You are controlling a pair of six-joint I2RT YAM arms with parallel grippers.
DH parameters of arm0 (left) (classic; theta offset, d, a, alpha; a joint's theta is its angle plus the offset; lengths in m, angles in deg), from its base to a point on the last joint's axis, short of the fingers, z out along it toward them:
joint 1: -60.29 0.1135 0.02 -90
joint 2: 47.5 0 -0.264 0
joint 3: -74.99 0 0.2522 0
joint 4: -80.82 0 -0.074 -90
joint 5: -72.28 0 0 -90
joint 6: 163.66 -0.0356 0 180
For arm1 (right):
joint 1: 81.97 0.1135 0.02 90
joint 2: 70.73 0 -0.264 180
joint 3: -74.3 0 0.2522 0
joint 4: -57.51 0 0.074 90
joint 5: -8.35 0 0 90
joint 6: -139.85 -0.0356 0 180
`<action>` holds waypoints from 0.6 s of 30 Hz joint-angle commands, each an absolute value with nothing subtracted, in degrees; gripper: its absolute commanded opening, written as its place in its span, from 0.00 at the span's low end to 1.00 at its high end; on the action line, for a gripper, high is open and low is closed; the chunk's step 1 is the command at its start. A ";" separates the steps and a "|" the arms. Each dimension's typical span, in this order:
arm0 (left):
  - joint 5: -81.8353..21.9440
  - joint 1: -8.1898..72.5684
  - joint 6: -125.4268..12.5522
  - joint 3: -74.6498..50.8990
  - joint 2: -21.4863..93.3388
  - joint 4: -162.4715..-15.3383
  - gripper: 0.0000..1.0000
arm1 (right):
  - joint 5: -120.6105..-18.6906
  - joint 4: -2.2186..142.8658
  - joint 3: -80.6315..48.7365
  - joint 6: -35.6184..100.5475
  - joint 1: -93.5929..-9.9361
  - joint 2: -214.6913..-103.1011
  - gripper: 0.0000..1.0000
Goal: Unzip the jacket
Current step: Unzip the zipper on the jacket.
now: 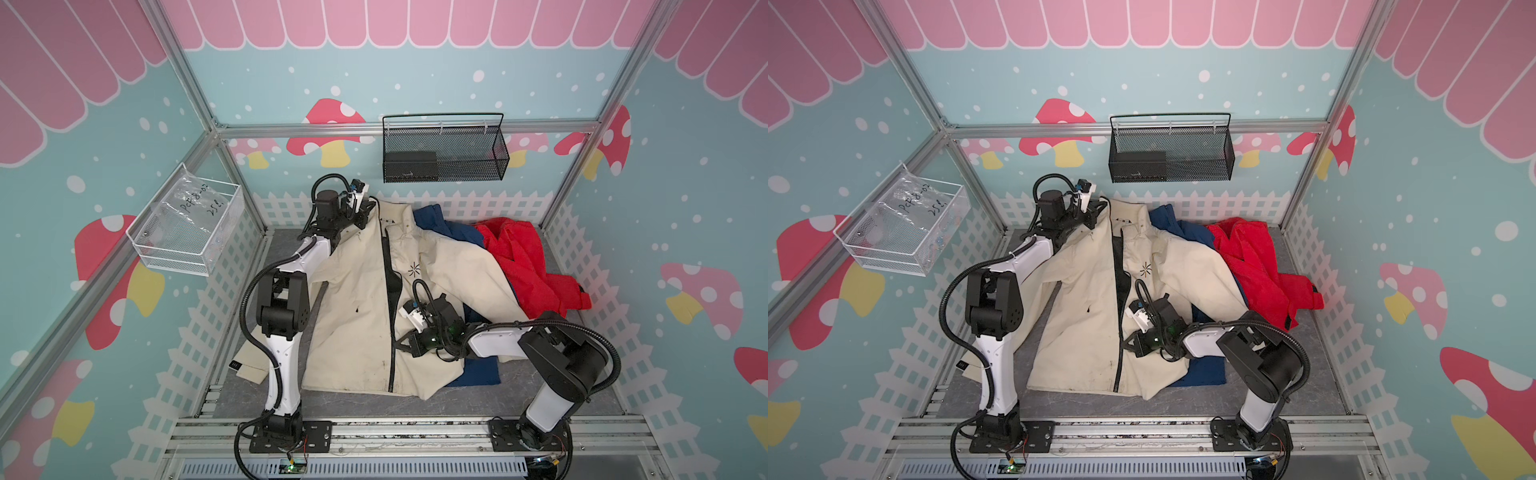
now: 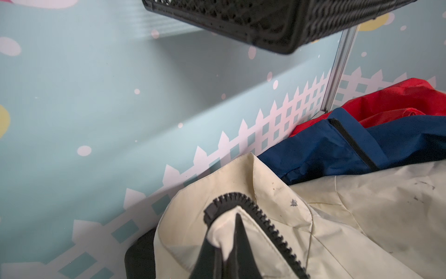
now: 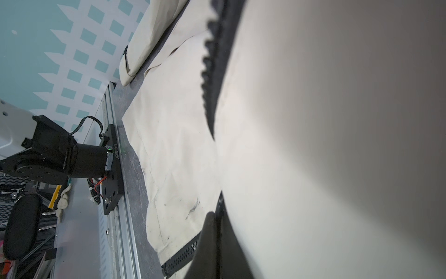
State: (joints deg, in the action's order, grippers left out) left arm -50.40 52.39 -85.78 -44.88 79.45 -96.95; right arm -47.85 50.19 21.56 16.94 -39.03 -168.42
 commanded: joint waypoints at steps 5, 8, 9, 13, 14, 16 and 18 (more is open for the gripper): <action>-47.86 53.34 -84.73 -48.12 78.00 -101.37 0.00 | -45.35 52.73 23.51 16.63 -37.06 -167.15 0.00; -48.01 53.34 -84.71 -48.50 78.09 -101.21 0.00 | -45.22 52.74 23.95 16.67 -36.71 -167.00 0.00; -48.13 53.33 -84.81 -48.61 78.18 -101.08 0.00 | -45.26 52.73 24.06 16.63 -36.63 -166.89 0.00; -47.96 53.30 -85.43 -48.80 78.27 -100.22 0.00 | -45.35 52.74 24.78 16.55 -36.37 -166.29 0.00; -47.95 53.32 -85.52 -48.89 78.33 -100.16 0.00 | -45.27 52.73 24.99 16.55 -36.35 -166.19 0.00; -47.86 53.33 -85.52 -48.90 78.43 -100.09 0.00 | -45.17 52.80 25.41 16.54 -36.18 -165.68 0.00; -47.63 53.34 -85.36 -48.99 78.53 -100.20 0.00 | -45.13 52.83 25.94 16.54 -36.04 -165.31 0.00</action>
